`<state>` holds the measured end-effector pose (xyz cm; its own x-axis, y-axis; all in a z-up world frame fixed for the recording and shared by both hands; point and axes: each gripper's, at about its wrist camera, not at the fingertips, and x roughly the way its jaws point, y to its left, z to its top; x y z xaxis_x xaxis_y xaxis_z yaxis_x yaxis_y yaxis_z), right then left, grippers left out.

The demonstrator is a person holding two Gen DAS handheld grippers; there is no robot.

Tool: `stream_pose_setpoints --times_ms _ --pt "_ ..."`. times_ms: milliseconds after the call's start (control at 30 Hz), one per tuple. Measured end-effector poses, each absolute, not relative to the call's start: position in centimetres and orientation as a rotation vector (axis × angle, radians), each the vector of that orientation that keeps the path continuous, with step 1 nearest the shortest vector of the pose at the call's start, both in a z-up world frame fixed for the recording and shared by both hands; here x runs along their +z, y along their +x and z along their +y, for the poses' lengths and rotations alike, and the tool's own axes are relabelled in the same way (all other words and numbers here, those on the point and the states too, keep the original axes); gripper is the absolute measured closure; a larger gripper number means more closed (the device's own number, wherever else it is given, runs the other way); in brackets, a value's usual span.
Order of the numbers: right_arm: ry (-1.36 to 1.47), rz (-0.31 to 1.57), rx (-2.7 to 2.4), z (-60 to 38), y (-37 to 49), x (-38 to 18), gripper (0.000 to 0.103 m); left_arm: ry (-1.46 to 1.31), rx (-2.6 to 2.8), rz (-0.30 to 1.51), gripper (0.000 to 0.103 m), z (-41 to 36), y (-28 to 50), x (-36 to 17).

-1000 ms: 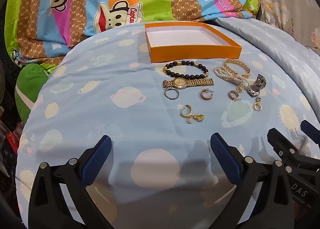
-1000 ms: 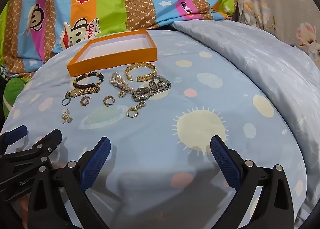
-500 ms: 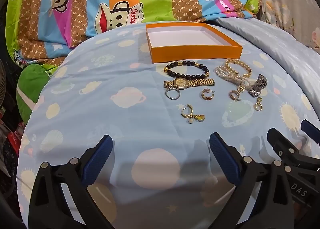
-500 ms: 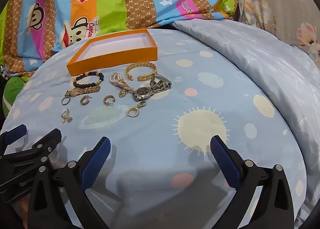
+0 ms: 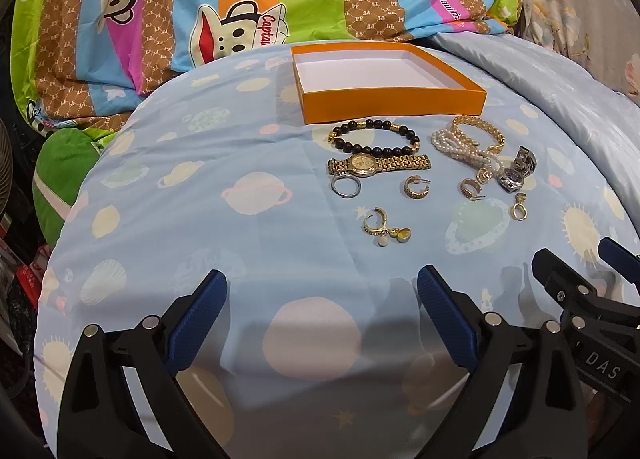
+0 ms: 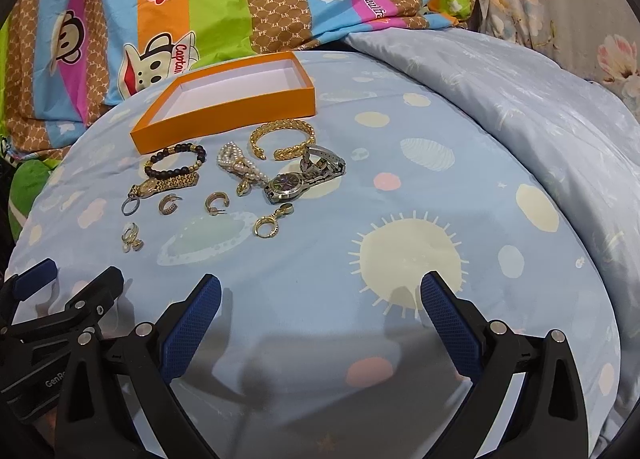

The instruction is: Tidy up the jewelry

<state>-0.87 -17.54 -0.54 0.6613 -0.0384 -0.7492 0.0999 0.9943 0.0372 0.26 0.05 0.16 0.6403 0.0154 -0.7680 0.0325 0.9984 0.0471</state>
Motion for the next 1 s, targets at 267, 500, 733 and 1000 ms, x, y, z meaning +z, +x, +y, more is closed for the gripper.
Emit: stream_pose_setpoints --times_ms 267,500,733,1000 --pt "0.07 0.843 -0.083 -17.45 -0.98 -0.47 0.005 0.059 -0.009 0.876 0.01 0.02 0.26 0.07" --pt "0.067 0.844 -0.085 -17.38 -1.03 -0.38 0.005 0.058 -0.008 0.877 0.01 0.01 0.25 0.05" --pt "0.066 0.842 -0.085 -17.37 -1.06 -0.4 0.005 0.058 -0.008 0.877 0.01 0.05 0.28 0.02" --pt "0.065 0.842 -0.086 -17.36 -1.06 -0.36 0.005 0.058 -0.008 0.878 0.01 0.08 0.31 0.01"
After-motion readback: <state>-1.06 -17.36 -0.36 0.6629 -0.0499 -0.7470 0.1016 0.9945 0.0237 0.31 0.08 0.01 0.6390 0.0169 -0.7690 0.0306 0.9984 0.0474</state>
